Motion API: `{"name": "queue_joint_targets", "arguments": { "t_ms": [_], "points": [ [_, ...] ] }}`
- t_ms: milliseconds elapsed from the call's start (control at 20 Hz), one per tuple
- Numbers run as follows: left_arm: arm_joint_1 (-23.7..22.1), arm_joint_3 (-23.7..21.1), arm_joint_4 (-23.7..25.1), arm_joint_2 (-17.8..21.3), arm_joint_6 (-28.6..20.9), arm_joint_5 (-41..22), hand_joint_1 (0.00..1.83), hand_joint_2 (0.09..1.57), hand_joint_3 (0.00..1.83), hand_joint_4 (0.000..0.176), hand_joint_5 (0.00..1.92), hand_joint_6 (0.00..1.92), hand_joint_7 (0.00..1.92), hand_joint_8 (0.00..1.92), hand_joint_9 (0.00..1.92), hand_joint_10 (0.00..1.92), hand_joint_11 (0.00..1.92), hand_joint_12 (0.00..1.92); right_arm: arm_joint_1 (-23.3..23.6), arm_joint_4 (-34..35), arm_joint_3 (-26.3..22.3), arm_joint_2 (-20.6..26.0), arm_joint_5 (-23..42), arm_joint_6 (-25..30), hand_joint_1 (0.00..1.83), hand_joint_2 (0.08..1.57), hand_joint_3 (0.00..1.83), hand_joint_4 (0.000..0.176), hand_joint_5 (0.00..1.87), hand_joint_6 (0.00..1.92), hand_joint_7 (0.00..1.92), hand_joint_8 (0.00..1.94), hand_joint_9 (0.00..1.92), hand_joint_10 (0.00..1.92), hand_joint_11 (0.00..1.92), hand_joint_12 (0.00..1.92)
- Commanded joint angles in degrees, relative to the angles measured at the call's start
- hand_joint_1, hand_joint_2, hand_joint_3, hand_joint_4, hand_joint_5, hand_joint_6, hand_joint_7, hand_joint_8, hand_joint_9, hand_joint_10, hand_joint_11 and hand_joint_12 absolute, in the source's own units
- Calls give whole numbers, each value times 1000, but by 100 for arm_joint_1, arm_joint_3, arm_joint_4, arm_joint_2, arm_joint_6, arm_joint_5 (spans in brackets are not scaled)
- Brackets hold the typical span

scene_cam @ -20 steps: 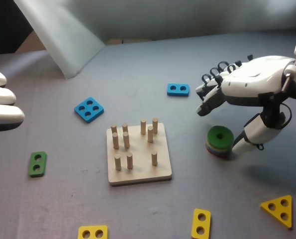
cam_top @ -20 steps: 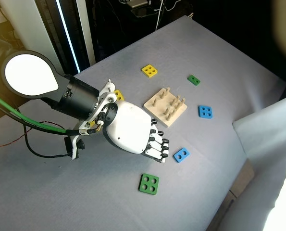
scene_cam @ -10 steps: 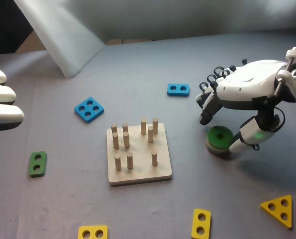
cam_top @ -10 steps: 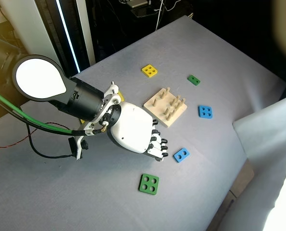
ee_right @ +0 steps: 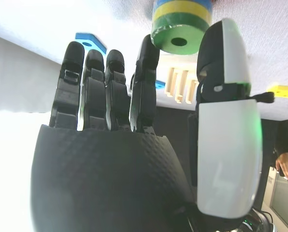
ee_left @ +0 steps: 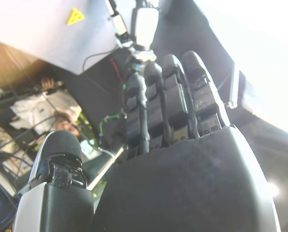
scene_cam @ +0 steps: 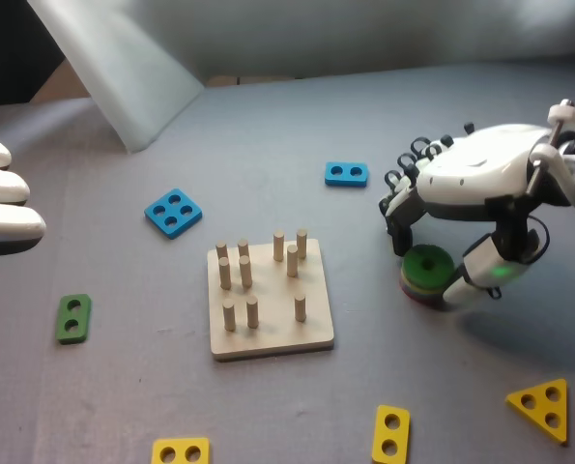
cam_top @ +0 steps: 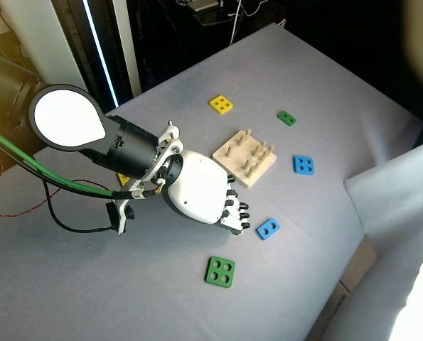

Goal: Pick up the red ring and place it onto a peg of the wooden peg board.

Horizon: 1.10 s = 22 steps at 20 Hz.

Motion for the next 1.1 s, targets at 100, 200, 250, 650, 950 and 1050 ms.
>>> {"name": "queue_joint_targets", "arguments": {
  "t_ms": [100, 200, 250, 650, 950, 1050],
  "points": [
    [-76, 38, -494, 29, -5, -107, 64, 1284, 0, 0, 347, 2, 347, 5, 281, 6, 0, 525, 11, -19, 115, -67, 236, -10, 1070, 952, 0, 0, 455, 749, 319, 1, 213, 0, 0, 597],
    [-76, 41, -493, 29, -4, -107, 62, 1284, 0, 0, 348, 2, 349, 5, 284, 7, 0, 528, -11, -19, 180, -95, 236, -10, 1070, 954, 0, 0, 462, 715, 319, 1, 210, 0, 0, 601],
    [-76, 44, -493, 28, -4, -107, 48, 1287, 1, 0, 348, 2, 353, 5, 287, 6, 0, 530, -19, -19, 209, -107, 236, -10, 1058, 956, 0, 0, 468, 661, 312, 0, 200, 0, 0, 600],
    [-77, 54, -494, 28, -6, -107, 52, 1286, 2, 0, 357, 1, 367, 3, 298, 3, 0, 544, -33, -18, 236, -157, 234, -9, 1016, 974, 1, 0, 476, 464, 297, 1, 212, 2, 0, 620],
    [-77, 59, -496, 28, -14, -87, 40, 1287, 1, 0, 358, 1, 373, 0, 314, 3, 0, 570, -44, -18, 204, -157, 205, -9, 1044, 970, 0, 0, 506, 462, 339, 7, 246, 8, 0, 674],
    [-78, 60, -497, 29, -22, -76, 60, 1284, 0, 0, 363, 2, 373, 0, 309, 0, 0, 562, -75, -18, 185, -157, 204, -10, 1022, 997, 9, 0, 516, 484, 335, 1, 221, 3, 0, 626]
  ]
}}
